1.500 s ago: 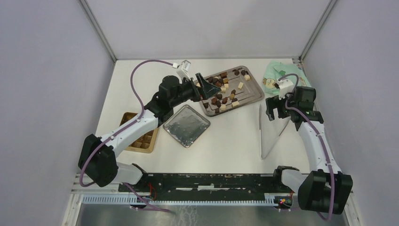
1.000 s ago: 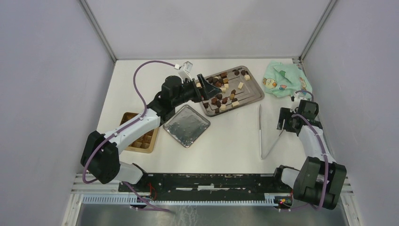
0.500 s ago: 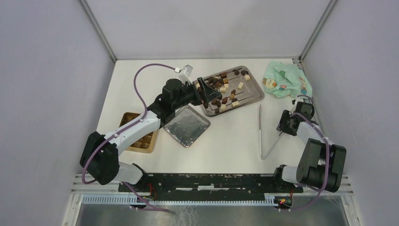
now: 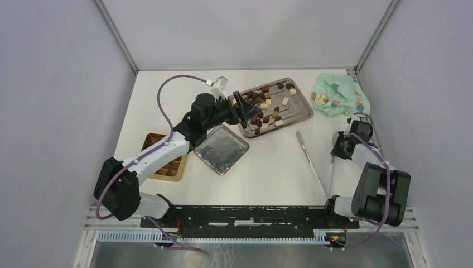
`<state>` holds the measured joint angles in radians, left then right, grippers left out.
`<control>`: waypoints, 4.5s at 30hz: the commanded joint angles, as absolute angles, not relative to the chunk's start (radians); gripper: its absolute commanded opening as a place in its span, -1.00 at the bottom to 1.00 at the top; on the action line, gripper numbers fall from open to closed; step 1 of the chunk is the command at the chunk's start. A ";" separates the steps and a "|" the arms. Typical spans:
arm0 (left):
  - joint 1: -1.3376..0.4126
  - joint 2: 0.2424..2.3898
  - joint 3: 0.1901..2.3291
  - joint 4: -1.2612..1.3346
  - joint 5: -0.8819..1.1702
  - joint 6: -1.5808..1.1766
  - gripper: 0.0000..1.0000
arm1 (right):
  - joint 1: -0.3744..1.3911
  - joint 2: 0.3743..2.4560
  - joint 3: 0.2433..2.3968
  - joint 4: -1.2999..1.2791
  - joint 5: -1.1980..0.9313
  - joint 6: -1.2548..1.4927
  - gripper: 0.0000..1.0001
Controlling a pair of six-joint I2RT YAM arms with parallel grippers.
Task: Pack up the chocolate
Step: Pick up the clamp from the center of the board.
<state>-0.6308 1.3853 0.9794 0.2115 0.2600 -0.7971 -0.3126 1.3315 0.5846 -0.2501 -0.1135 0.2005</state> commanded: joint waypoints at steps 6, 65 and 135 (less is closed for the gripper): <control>-0.648 1.359 0.981 0.327 0.292 -0.818 0.92 | -0.316 1.288 0.637 -0.251 -0.205 0.209 -1.00; -0.888 1.473 1.168 0.816 0.613 -0.429 -0.67 | 0.087 1.239 1.016 0.743 -1.115 0.959 -1.00; -0.698 1.307 1.037 1.140 0.590 -0.631 -0.96 | 0.293 1.073 0.890 0.258 -1.085 0.367 0.96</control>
